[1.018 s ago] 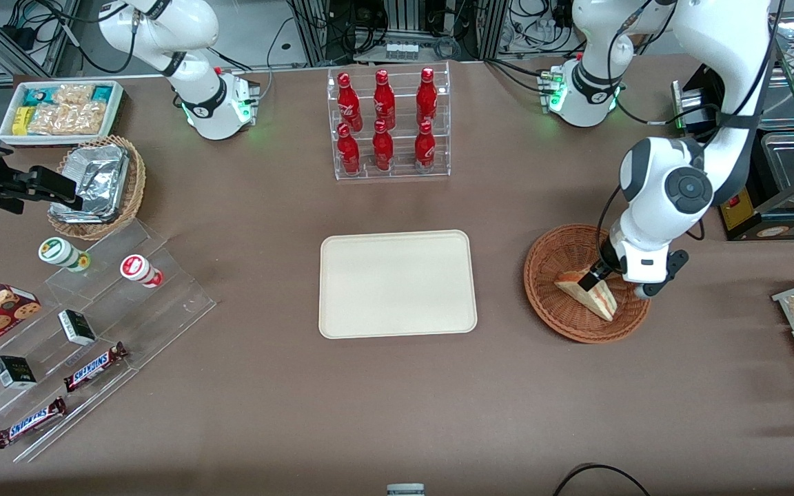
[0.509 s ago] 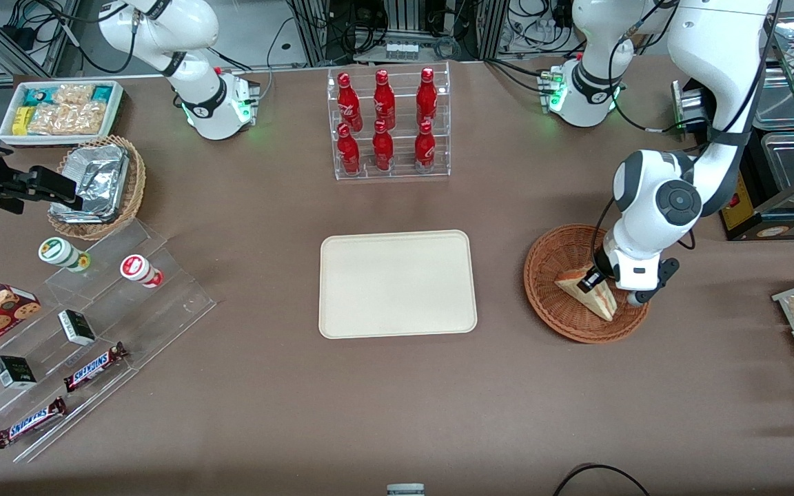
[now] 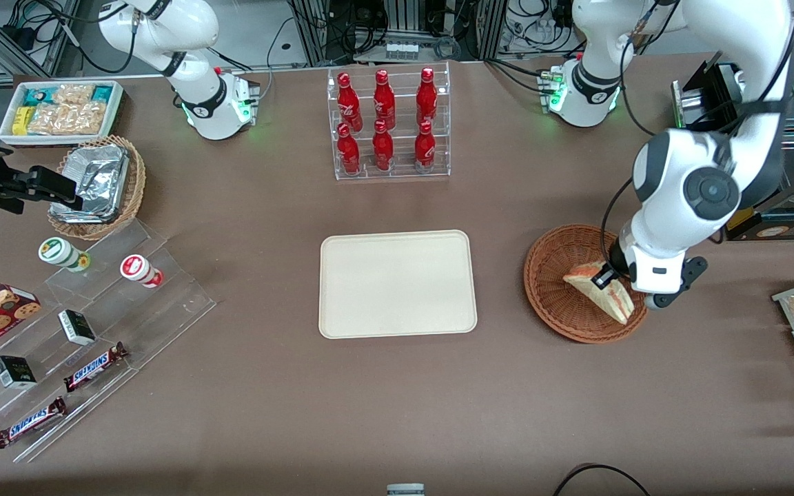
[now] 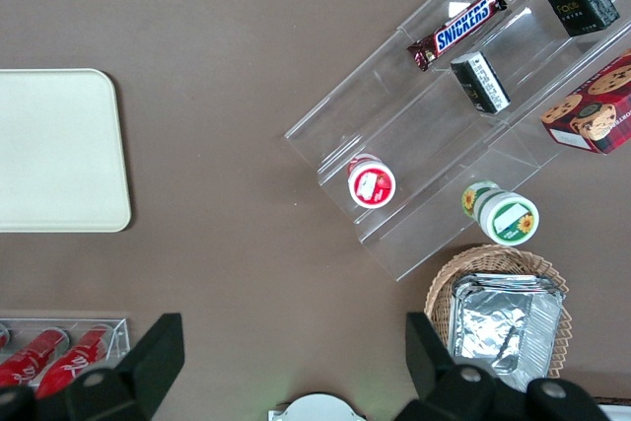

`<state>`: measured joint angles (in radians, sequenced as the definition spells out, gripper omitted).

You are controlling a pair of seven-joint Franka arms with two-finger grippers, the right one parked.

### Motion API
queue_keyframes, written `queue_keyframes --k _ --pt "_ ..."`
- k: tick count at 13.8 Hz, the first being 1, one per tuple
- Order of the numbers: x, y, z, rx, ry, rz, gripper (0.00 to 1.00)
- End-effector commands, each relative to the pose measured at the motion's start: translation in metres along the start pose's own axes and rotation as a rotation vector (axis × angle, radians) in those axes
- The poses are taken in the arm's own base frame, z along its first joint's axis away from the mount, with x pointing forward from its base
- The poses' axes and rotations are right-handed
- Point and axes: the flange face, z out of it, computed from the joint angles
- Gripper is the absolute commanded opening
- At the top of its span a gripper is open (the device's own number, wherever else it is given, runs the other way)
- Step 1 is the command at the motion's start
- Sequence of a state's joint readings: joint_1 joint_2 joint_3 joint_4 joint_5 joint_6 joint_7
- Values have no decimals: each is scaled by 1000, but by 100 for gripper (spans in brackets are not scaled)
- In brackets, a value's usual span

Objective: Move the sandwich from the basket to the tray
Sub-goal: 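Lift the sandwich and carry it over the cream tray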

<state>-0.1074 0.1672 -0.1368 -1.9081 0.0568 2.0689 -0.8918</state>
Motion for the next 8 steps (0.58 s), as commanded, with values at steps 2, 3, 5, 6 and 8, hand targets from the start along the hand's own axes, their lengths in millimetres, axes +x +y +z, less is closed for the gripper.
queue_keyframes --k 2,3,5,6,8 --pt "-58 79 -59 29 41 163 0" --pt "-83 104 -58 53 49 223 0" --pt "-139 142 -41 99 85 341 0" --pt "-158 154 -32 102 85 362 0" --pt "-190 190 -11 86 70 418 0"
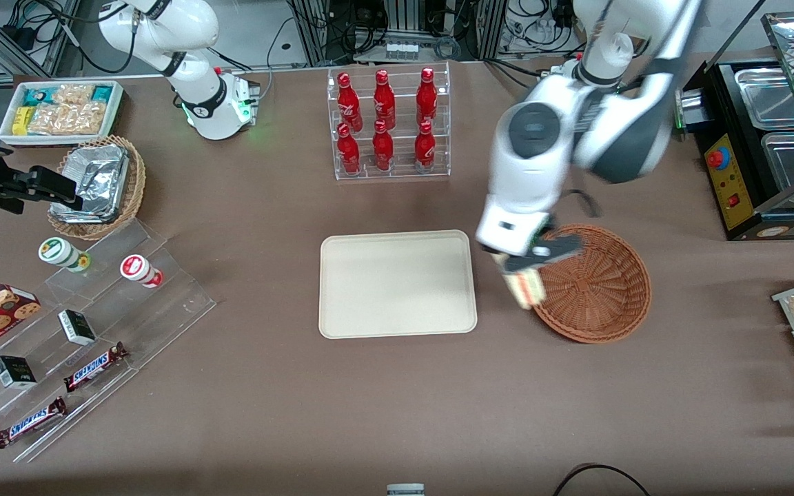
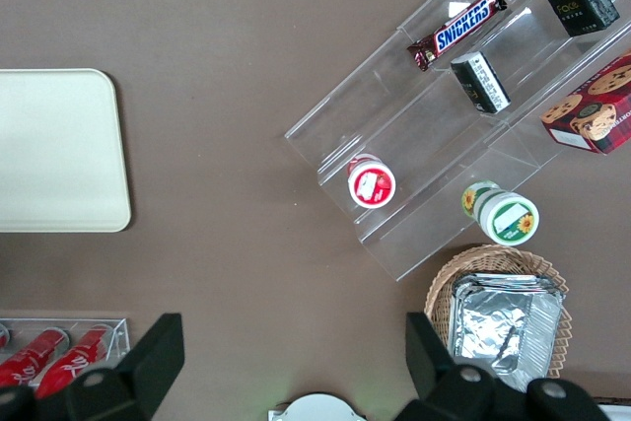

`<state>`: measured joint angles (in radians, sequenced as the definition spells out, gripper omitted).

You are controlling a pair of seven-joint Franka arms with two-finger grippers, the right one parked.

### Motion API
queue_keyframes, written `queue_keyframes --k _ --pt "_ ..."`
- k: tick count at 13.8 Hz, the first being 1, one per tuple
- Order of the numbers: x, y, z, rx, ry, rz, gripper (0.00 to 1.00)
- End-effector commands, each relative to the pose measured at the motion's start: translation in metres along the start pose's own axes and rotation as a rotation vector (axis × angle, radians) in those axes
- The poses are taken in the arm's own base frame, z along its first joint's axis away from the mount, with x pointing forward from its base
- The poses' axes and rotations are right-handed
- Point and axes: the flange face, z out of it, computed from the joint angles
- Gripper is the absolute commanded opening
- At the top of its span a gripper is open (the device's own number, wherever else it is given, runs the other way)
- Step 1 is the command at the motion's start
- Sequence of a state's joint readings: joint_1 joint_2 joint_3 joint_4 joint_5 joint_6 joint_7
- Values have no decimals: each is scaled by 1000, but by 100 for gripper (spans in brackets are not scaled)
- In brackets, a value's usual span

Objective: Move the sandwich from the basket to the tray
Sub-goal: 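Lift the sandwich and carry it over the cream tray, then lower the sandwich onto the tray and open the left gripper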

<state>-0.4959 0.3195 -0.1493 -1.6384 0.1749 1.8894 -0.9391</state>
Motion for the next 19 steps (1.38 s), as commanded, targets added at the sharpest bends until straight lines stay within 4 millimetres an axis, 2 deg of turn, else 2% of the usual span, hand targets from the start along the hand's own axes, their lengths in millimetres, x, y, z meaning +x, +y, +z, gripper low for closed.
queue_keyframes --k 1,3,5,6,8,9,11,14,17,18,19 --pt "-12 61 21 1 0 69 0" --pt "-36 105 40 -16 2 133 0" --pt "-46 130 63 -61 13 164 0" --pt "-58 147 70 -107 33 190 0" --pt "-75 167 96 -129 37 233 0" --pt "-82 171 109 -124 31 247 0" --pt "-81 177 126 -152 39 248 0" --pt "-84 181 164 -115 18 262 0" --pt "-90 182 170 -106 11 303 0" --pt "-90 182 169 -107 10 301 25" --pt "-90 182 168 -108 11 298 99"
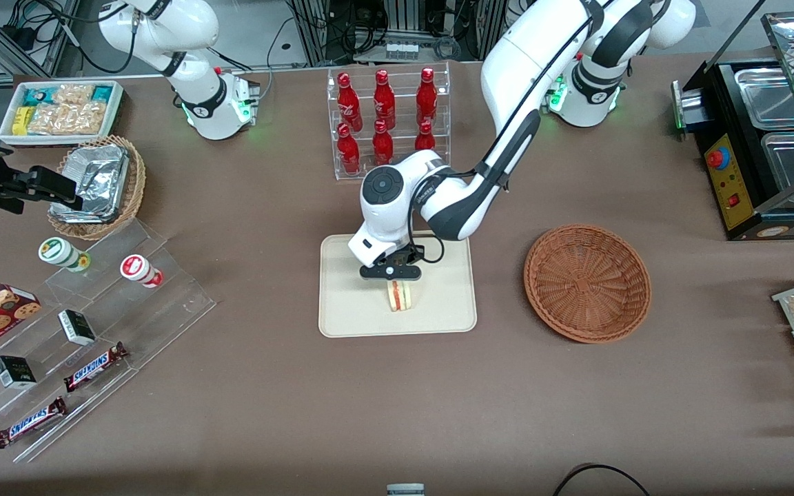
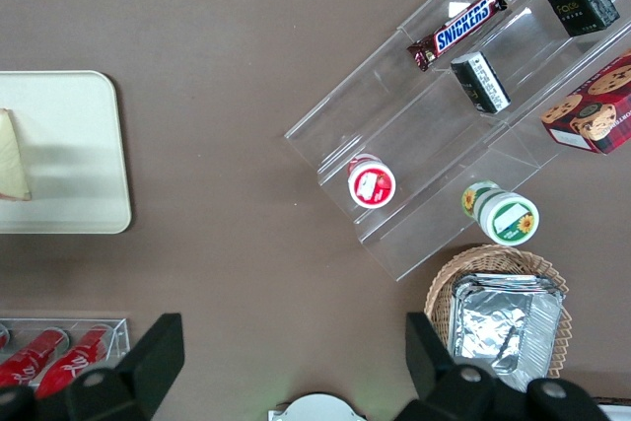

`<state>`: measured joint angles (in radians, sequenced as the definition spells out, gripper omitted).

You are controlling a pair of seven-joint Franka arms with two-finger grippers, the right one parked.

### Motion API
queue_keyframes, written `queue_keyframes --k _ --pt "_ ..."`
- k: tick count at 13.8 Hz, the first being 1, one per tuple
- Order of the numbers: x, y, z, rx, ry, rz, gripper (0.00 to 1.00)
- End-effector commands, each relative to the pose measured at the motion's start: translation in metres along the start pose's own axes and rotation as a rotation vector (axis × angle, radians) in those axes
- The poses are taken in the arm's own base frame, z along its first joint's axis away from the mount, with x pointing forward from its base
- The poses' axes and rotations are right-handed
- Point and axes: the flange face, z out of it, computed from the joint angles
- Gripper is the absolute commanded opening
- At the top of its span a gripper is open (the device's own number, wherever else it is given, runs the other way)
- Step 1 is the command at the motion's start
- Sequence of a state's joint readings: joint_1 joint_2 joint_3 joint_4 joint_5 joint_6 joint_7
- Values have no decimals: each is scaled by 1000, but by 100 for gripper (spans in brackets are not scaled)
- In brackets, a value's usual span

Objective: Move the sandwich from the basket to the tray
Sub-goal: 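Lower the sandwich onto the tray and open the left gripper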

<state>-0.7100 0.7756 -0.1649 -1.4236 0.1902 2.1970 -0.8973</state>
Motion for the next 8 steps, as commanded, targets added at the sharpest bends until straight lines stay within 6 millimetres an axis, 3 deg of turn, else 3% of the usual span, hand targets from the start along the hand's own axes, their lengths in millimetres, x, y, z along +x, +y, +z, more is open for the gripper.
queue_keyframes --k 1,4,8 --pt "1 5 1 5 8 6 100" --pt "3 5 -13 -7 20 -2 100" --pt "6 1 -71 -27 55 -15 100"
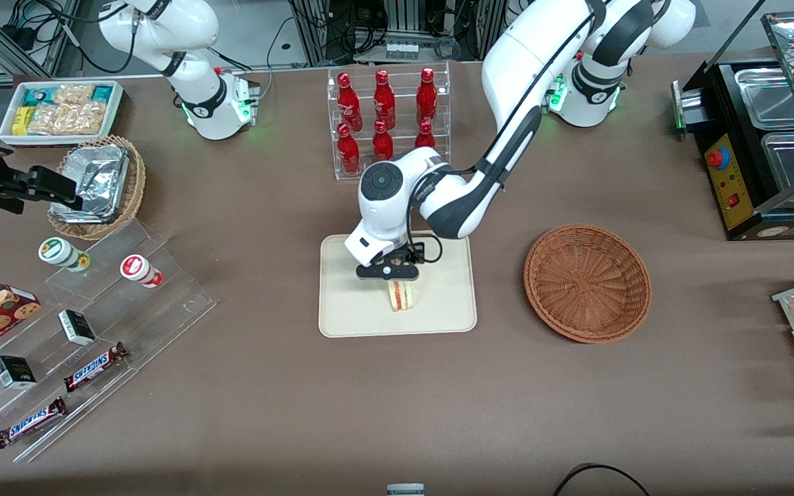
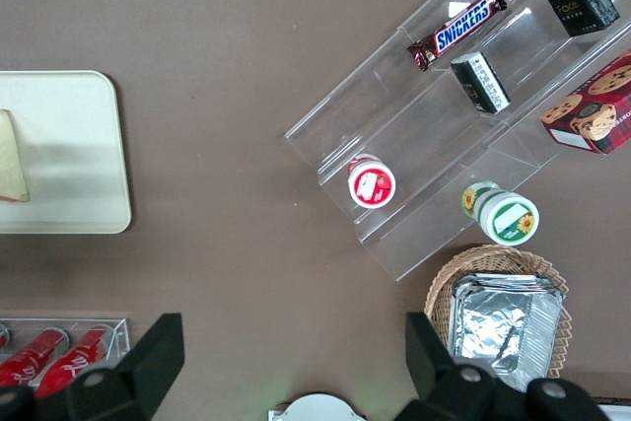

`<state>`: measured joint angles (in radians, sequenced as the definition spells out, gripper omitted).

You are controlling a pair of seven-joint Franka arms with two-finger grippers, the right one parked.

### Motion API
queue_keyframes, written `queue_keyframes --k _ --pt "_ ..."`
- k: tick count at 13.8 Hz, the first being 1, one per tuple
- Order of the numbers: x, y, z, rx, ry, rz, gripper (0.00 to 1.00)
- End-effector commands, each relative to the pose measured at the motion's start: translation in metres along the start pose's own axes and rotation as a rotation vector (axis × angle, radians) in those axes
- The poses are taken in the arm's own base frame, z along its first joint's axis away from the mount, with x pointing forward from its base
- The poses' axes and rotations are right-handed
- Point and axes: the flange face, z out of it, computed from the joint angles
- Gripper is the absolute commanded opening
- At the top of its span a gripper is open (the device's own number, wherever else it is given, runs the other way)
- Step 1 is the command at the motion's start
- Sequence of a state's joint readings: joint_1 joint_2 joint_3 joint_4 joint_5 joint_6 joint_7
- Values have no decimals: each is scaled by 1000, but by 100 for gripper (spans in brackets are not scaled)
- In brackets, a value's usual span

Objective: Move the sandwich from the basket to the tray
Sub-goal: 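Lower the sandwich onto the tray and open the left gripper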

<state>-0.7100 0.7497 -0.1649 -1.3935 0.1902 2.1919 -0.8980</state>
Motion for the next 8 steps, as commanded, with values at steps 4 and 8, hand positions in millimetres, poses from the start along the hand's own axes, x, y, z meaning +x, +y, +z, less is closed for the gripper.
queue_keyframes --k 4,8 --pt "17 -27 -118 5 86 -173 100" --pt "55 -124 -190 125 78 -334 100"
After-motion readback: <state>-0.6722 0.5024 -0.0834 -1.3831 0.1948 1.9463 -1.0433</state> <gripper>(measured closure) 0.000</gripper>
